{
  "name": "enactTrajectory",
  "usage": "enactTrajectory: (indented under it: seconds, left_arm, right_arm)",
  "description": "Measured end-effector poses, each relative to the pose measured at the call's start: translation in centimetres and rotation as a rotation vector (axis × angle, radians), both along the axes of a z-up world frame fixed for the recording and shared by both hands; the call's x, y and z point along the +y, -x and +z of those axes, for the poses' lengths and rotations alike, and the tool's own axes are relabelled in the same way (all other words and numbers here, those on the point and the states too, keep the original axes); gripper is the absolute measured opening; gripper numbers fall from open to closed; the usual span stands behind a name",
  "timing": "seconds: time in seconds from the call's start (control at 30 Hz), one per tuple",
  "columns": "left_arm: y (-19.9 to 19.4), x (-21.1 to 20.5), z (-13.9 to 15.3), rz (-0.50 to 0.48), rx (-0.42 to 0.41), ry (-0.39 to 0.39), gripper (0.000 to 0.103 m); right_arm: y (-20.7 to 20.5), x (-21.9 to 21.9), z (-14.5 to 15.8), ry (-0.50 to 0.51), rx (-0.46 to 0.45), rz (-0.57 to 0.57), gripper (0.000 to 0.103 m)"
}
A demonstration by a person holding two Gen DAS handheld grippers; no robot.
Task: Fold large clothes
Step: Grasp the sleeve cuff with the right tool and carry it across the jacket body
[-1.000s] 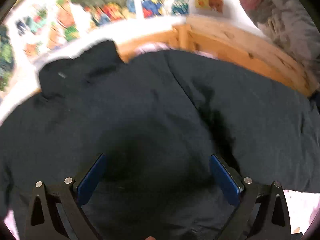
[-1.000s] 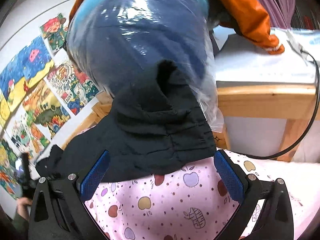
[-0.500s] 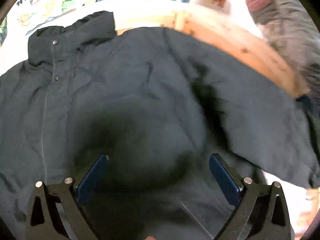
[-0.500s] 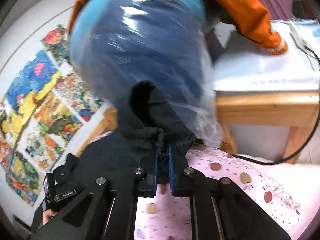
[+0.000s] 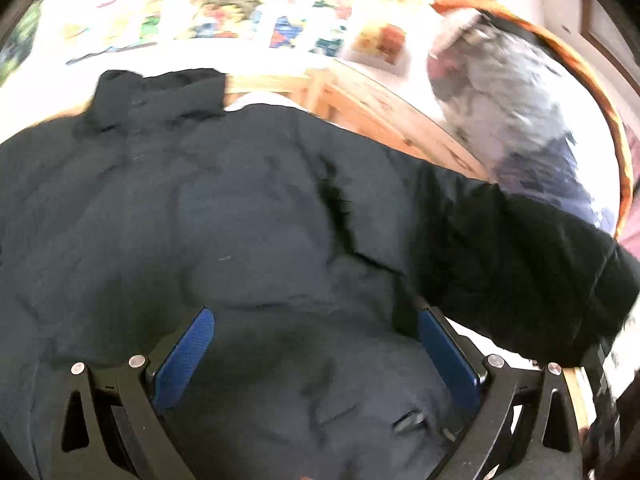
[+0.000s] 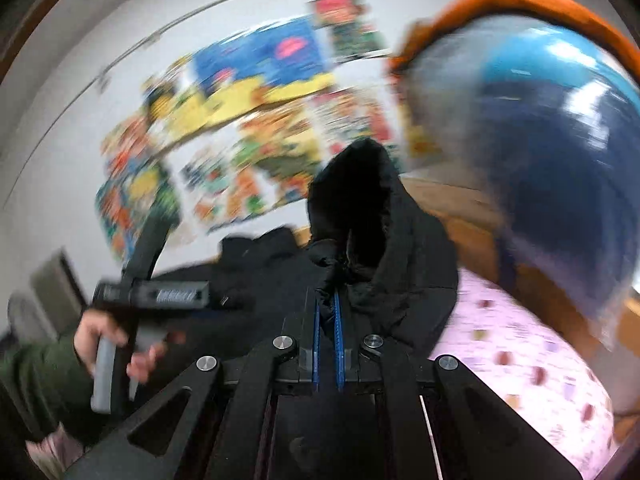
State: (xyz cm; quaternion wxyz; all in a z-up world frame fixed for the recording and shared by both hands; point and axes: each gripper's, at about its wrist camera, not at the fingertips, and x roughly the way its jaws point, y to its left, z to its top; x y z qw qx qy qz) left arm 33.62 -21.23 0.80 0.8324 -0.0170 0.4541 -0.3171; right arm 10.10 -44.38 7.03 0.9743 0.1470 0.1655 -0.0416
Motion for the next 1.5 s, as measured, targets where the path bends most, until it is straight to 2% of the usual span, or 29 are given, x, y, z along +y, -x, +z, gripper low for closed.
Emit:
enactTrajectory:
  seconds: [0.07, 0.1, 0.17, 0.23, 0.27, 0.3, 0.53, 0.67, 0.73, 0.8, 0.93, 1.03, 1.13, 1.2, 1.23, 1.27, 1.3, 1.33, 1.37, 1.5]
  left_arm:
    - [-0.4, 2.0, -0.5, 0.03, 0.033, 0.036, 0.103]
    - [-0.6, 3.1, -1.0, 0.034, 0.06, 0.078, 0.103]
    - [-0.7, 4.9, -1.8, 0.031, 0.129, 0.211, 0.103]
    - [-0.8, 5.8, -2.7, 0.025, 0.203, 0.319, 0.103]
    - [-0.7, 5.6, -3.0, 0.004, 0.227, 0.36, 0.103]
    - [-0.5, 5.2, -3.0, -0.015, 0.227, 0.381, 0.103]
    - [1.8, -1.3, -1.5, -0.193, 0.176, 0.419, 0.103]
    - [3.0, -5.1, 0.3, -0.265, 0.158, 0.427, 0.103]
    - [3.7, -6.9, 0.9, -0.296, 0.144, 0.404, 0.103]
    - [4.4, -9.0, 1.1, -0.321, 0.131, 0.376, 0.103]
    - [5.7, -13.1, 1.1, -0.376, 0.126, 0.331, 0.103]
    - [6.9, -14.8, 1.3, -0.411, 0.107, 0.323, 0.103]
    - [7.9, -15.9, 0.9, -0.354, 0.049, 0.201, 0.102]
    - [7.8, -16.0, 0.3, -0.304, 0.057, 0.137, 0.092]
    - [7.6, -16.0, -0.1, -0.29, 0.073, 0.116, 0.071]
    - [7.5, -15.9, -0.4, -0.282, 0.081, 0.1, 0.054]
    - [7.4, -15.9, -0.5, -0.272, 0.082, 0.074, 0.046]
    - [7.2, -15.8, -0.6, -0.265, 0.08, 0.051, 0.023]
    - [7.0, -15.4, -0.4, -0.263, 0.078, 0.056, 0.011]
    - [5.4, -13.3, 2.2, -0.236, 0.12, 0.15, 0.008]
  right_arm:
    - [-1.2, 2.4, 0.2, 0.037, 0.04, 0.079, 0.007]
    - [-1.5, 3.5, 0.1, 0.056, 0.07, 0.114, 0.01]
    - [-2.4, 5.1, -0.7, 0.07, 0.117, 0.176, 0.024]
    - [-2.5, 5.8, -1.8, 0.018, 0.144, 0.241, 0.071]
    - [-2.1, 5.9, -2.4, -0.019, 0.147, 0.255, 0.079]
    - [-1.6, 5.7, -3.1, -0.047, 0.152, 0.254, 0.081]
    - [1.3, 3.9, -7.2, -0.138, 0.236, 0.261, 0.081]
    - [3.2, 2.8, -7.9, -0.166, 0.195, 0.222, 0.081]
    - [6.3, 1.1, -7.6, -0.143, 0.122, 0.135, 0.081]
    - [8.9, -1.3, -7.1, -0.119, 0.085, -0.012, 0.081]
    - [10.4, -6.4, -7.4, -0.165, 0.102, -0.231, 0.081]
    - [10.8, -9.3, -8.0, -0.203, 0.139, -0.337, 0.081]
    - [10.5, -9.9, -8.2, -0.178, 0.167, -0.361, 0.081]
    - [10.3, -9.9, -8.1, -0.172, 0.166, -0.353, 0.081]
    - [9.9, -10.2, -8.1, -0.174, 0.167, -0.35, 0.081]
    - [9.6, -10.3, -8.1, -0.179, 0.166, -0.346, 0.081]
    - [9.4, -10.2, -8.1, -0.189, 0.159, -0.339, 0.081]
    - [8.9, -10.5, -8.1, -0.195, 0.155, -0.334, 0.081]
    - [8.5, -10.4, -7.9, -0.197, 0.153, -0.331, 0.081]
    - [7.9, -9.0, -6.9, -0.172, 0.125, -0.298, 0.081]
